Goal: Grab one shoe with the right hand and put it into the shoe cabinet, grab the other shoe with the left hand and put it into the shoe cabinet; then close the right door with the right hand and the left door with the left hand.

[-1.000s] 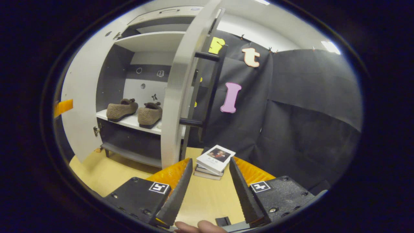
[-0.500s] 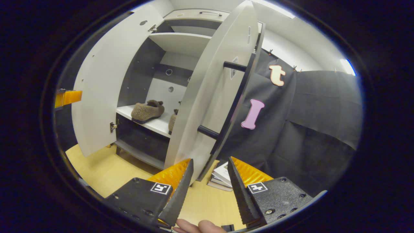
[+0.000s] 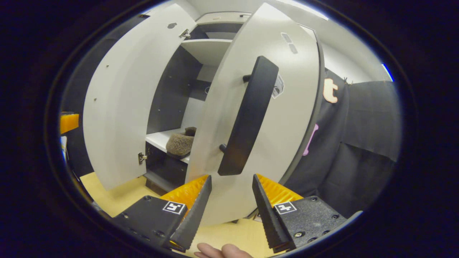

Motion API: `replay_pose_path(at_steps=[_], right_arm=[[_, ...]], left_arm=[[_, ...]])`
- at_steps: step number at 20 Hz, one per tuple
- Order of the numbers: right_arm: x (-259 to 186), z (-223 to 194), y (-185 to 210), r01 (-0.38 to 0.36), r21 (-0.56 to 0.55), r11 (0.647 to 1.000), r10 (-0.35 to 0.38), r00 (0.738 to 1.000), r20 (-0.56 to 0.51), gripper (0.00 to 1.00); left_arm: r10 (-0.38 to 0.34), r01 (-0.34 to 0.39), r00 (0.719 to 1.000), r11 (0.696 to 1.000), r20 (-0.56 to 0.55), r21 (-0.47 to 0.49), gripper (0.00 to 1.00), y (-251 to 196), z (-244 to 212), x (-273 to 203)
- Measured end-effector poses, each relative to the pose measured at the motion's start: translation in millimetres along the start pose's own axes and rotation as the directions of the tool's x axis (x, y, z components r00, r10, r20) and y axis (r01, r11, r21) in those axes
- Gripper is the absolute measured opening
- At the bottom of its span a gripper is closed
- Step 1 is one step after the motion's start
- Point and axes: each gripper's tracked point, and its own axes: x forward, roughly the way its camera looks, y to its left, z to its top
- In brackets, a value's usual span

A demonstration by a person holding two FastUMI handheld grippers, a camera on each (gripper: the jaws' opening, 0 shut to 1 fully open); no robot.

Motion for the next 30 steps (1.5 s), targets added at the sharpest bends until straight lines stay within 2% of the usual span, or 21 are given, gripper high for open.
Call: replay_pose_path(at_steps=[7,12,15,16,17,20,22,24,26,27,28,30], right_arm=[[-7,-5,-1,0.003,0.0,1.0,-0.003,1.0,-0.012,0.76],[-30,22,-7,0.016,0.082,0.996,-0.021,0.998,0.052,0.77],[-40,34,-7,0.022,0.125,0.992,-0.031,0.997,0.074,0.77],[-42,35,-8,0.022,0.132,0.991,-0.032,0.997,0.074,0.77],[-42,35,-8,0.024,0.135,0.991,-0.033,0.997,0.071,0.76],[-43,33,-9,0.042,0.133,0.99,-0.051,0.997,0.059,0.76],[-48,32,-9,0.048,0.127,0.991,-0.056,0.997,0.057,0.76],[-52,31,-10,0.059,0.103,0.993,-0.065,0.996,0.056,0.76],[-58,30,-12,0.066,0.085,0.994,-0.071,0.996,0.06,0.76],[-59,28,-13,0.075,0.081,0.994,-0.079,0.995,0.057,0.76],[-60,25,-12,0.072,0.085,0.994,-0.076,0.996,0.043,0.77],[-60,21,-8,0.06,0.099,0.993,-0.063,0.998,0.029,0.76]], left_arm=[[0.055,-0.055,0.998,0.998,-0.022,-0.027,0.87,32,-7,-5],[0.045,-0.045,0.999,0.999,-0.017,0.02,0.87,38,-3,-1],[0.007,-0.004,0.998,0.999,-0.064,0.036,0.87,48,-8,4],[0.016,-0.013,0.998,0.999,-0.066,0.046,0.74,59,-6,6],[0.031,-0.027,0.998,0.998,-0.056,0.062,0.87,74,-1,7],[0.079,-0.074,0.996,0.992,-0.046,0.098,0.87,110,5,25],[0.035,-0.027,0.996,0.996,-0.085,0.089,0.89,106,0,45],[-0.049,0.06,0.989,0.996,-0.14,0.073,0.89,88,-12,62],[-0.065,0.078,0.992,0.989,-0.106,0.124,0.89,80,-8,70],[-0.088,0.101,0.992,0.983,-0.093,0.151,0.74,75,-8,69],[-0.124,0.137,0.988,0.978,-0.086,0.156,0.84,65,-5,67],[-0.204,0.22,0.973,0.962,-0.107,0.163,0.87,37,-9,63]])
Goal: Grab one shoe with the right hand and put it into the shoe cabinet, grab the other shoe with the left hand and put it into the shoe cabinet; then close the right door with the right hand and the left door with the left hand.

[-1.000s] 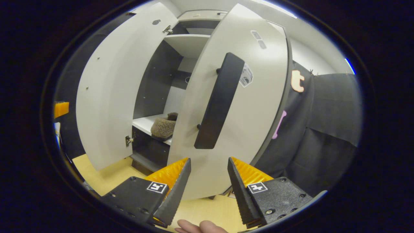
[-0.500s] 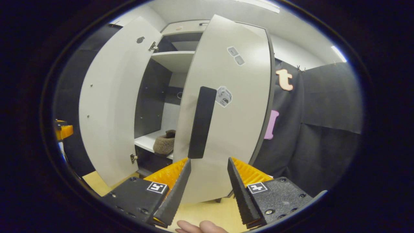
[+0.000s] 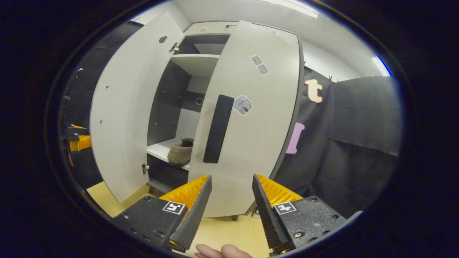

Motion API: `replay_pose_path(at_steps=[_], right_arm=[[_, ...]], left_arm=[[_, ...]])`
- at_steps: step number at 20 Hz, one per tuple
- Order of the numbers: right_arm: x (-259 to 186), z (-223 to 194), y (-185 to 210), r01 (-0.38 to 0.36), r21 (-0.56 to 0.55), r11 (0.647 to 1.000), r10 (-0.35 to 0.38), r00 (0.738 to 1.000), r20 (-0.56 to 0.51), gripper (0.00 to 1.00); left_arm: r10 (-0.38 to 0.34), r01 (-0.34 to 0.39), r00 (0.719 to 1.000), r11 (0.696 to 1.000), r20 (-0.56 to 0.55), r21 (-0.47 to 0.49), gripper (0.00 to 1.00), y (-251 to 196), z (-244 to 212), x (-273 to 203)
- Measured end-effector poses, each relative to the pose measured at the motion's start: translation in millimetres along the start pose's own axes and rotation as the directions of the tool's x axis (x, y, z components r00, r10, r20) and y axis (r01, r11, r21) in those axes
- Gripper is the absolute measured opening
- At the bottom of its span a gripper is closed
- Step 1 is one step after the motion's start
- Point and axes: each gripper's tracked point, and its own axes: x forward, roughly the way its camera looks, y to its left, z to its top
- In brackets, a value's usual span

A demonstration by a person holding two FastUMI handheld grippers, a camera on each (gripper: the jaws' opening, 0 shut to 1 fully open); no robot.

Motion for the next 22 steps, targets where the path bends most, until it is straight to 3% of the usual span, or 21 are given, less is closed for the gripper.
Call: replay_pose_path(at_steps=[1,2,3,6,8,10,13,16,22], right_arm=[[0,-1,-2,0.005,0.0,1.0,-0.005,1.0,-0.001,0.76],[0,-1,-5,0.013,0.001,1.0,-0.013,1.0,-0.002,0.76],[-2,-1,-9,0.019,0.007,1.0,-0.019,1.0,-0.004,0.77],[-7,-4,-22,0.036,0.029,0.999,-0.036,0.999,-0.008,0.76],[-11,-6,-32,0.051,0.038,0.998,-0.05,0.999,-0.011,0.77],[-16,-9,-40,0.068,0.053,0.996,-0.067,0.998,-0.018,0.77],[-26,-13,-51,0.095,0.07,0.993,-0.094,0.995,-0.025,0.77],[-23,-16,-57,0.117,0.091,0.989,-0.115,0.993,-0.03,0.78],[-32,2,-60,0.088,0.162,0.983,-0.093,0.995,0.025,0.79]], left_arm=[[-0.027,0.027,1.0,1.0,-0.004,0.013,0.89,-13,1,3],[-0.046,0.046,0.999,0.999,0.001,0.025,1.0,-25,3,7],[-0.053,0.052,0.999,0.998,0.007,0.039,0.88,-35,6,10],[-0.083,0.082,0.996,0.995,0.019,0.049,0.85,-67,9,21],[-0.145,0.145,0.989,0.989,0.016,0.033,0.84,-96,12,28],[-0.258,0.258,0.966,0.966,-0.01,0.024,0.85,-136,11,28],[-0.313,0.313,0.95,0.948,-0.005,0.053,0.86,-170,19,24],[-0.317,0.318,0.948,0.947,-0.016,0.04,0.86,-187,19,18],[-0.114,0.12,0.991,0.988,0.069,-0.101,0.87,-170,49,-5]])
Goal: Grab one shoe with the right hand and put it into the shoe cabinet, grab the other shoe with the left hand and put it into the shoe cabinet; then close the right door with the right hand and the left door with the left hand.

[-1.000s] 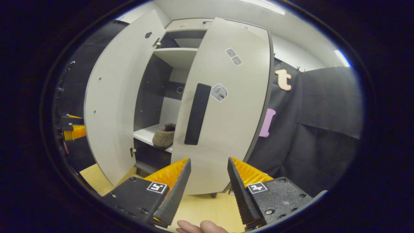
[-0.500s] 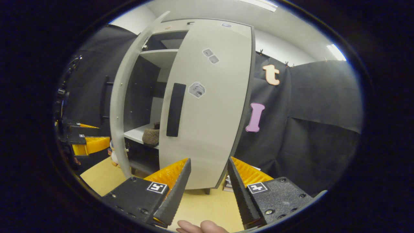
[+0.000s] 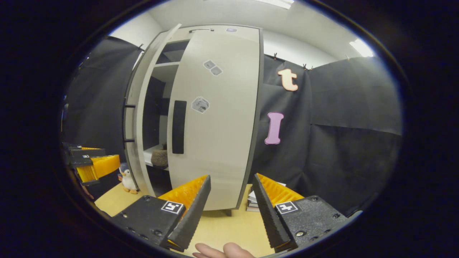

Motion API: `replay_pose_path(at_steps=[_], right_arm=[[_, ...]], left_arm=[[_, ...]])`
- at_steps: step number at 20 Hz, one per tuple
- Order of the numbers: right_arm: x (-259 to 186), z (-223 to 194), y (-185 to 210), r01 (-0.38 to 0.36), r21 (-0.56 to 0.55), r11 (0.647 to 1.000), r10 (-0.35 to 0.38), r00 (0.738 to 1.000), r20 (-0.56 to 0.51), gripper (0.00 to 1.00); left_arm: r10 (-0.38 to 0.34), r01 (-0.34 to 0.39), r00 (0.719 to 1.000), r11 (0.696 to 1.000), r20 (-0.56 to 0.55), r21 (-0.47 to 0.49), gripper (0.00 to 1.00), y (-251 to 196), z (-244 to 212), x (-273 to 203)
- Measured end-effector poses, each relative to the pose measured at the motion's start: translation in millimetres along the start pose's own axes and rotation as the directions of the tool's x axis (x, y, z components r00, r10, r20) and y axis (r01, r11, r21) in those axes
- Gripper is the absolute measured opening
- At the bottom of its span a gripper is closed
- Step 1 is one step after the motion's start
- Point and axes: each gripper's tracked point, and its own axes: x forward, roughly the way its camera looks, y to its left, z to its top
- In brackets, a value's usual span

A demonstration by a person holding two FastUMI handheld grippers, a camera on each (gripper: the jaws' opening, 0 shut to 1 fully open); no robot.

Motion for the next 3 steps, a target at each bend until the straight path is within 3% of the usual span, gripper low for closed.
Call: replay_pose_path(at_steps=[1,2,3], right_arm=[[-4,2,3,-0.014,-0.002,1.0,0.014,1.0,0.006,0.8],[-5,2,9,-0.033,-0.005,0.999,0.033,0.999,0.012,0.8],[-5,2,15,-0.051,-0.009,0.999,0.051,0.999,0.013,0.8]], left_arm=[[0.018,-0.018,1.0,1.0,0.011,-0.023,0.77,0,4,-2],[0.026,-0.025,0.999,0.999,0.021,-0.042,0.88,-1,7,-5],[0.035,-0.034,0.999,0.998,0.018,-0.049,0.89,0,9,-7]])
